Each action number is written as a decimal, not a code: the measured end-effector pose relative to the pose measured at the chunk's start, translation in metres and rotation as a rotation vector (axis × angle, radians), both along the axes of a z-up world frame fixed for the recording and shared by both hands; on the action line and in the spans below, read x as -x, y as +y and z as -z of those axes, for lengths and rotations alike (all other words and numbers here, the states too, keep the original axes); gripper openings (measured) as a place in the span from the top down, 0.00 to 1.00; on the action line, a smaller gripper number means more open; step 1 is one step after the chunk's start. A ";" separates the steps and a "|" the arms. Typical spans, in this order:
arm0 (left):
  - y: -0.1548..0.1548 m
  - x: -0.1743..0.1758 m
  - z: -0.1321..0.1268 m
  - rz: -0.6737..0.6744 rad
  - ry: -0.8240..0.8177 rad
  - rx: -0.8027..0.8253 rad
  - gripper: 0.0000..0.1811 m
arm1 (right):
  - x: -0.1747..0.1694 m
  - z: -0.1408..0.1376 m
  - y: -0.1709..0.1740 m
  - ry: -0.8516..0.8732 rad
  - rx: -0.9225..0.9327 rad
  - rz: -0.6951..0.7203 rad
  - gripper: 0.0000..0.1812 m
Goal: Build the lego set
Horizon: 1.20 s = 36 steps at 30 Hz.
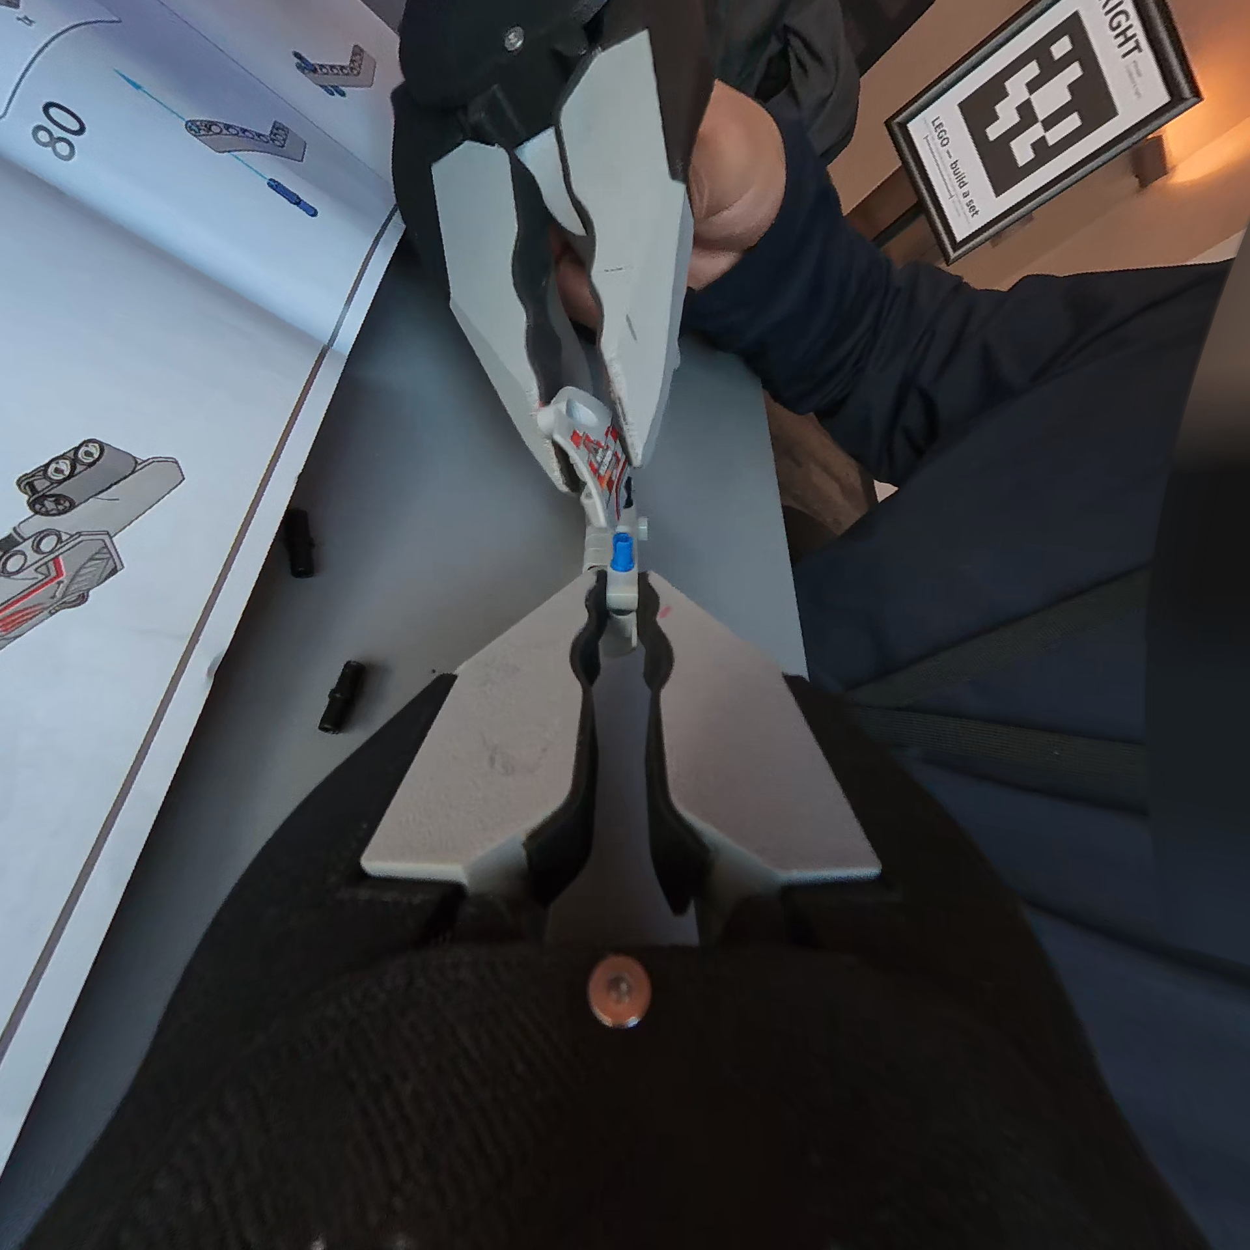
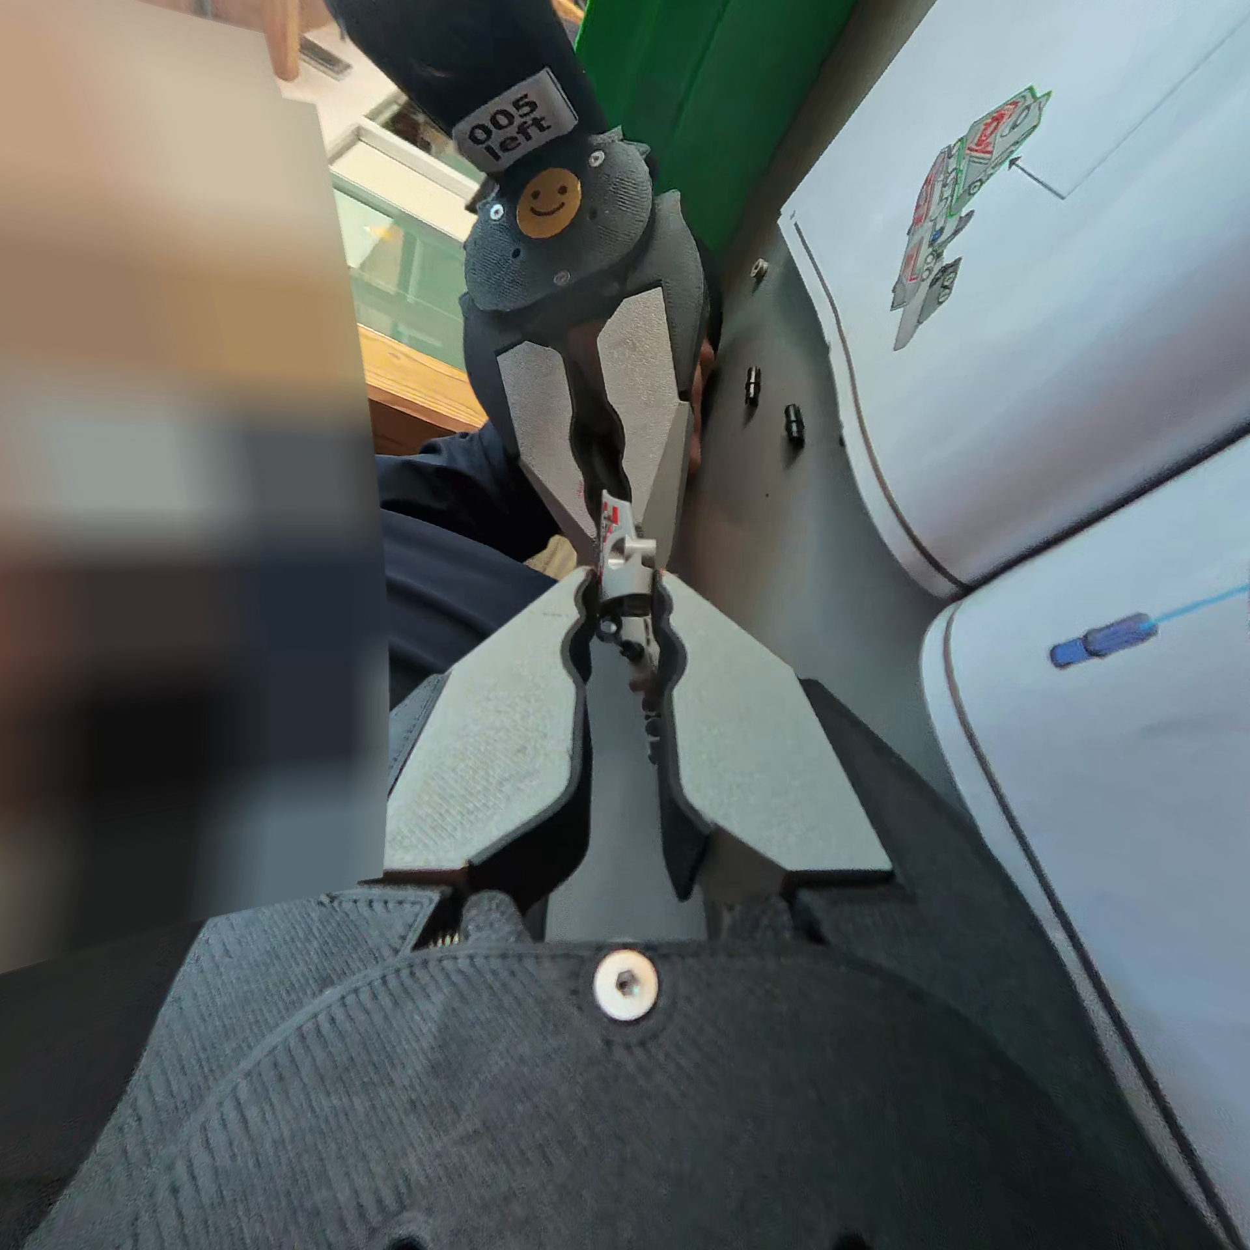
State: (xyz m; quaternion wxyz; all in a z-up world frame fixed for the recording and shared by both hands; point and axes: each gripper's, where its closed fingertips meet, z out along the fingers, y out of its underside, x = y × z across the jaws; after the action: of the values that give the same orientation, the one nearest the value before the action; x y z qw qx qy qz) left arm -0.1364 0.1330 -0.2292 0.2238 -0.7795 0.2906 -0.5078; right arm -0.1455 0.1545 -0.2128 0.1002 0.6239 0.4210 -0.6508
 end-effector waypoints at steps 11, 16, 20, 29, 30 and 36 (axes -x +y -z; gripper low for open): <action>0.005 0.003 0.001 -0.025 -0.024 0.057 0.97 | -0.001 0.005 0.004 -0.022 -0.002 0.018 0.94; 0.003 0.002 0.001 -0.017 -0.011 0.035 0.97 | -0.002 0.004 0.002 -0.008 -0.040 0.008 0.94; 0.003 0.002 0.000 -0.019 -0.010 0.022 0.97 | -0.001 -0.006 -0.004 0.073 -0.113 -0.011 0.94; 0.000 0.001 0.000 -0.012 0.024 -0.051 0.97 | -0.002 -0.007 0.004 0.141 -0.372 0.016 0.94; 0.000 0.001 0.000 -0.012 0.022 -0.051 0.97 | -0.003 -0.008 0.005 0.150 -0.372 0.018 0.94; 0.000 0.002 -0.003 -0.017 0.005 -0.056 0.97 | -0.002 -0.010 0.008 0.178 -0.378 0.029 0.94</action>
State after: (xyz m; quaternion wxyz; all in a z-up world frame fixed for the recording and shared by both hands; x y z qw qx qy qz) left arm -0.1385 0.1327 -0.2262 0.2494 -0.7765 0.2986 -0.4956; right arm -0.1432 0.1627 -0.2025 -0.0658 0.5776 0.5336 -0.6143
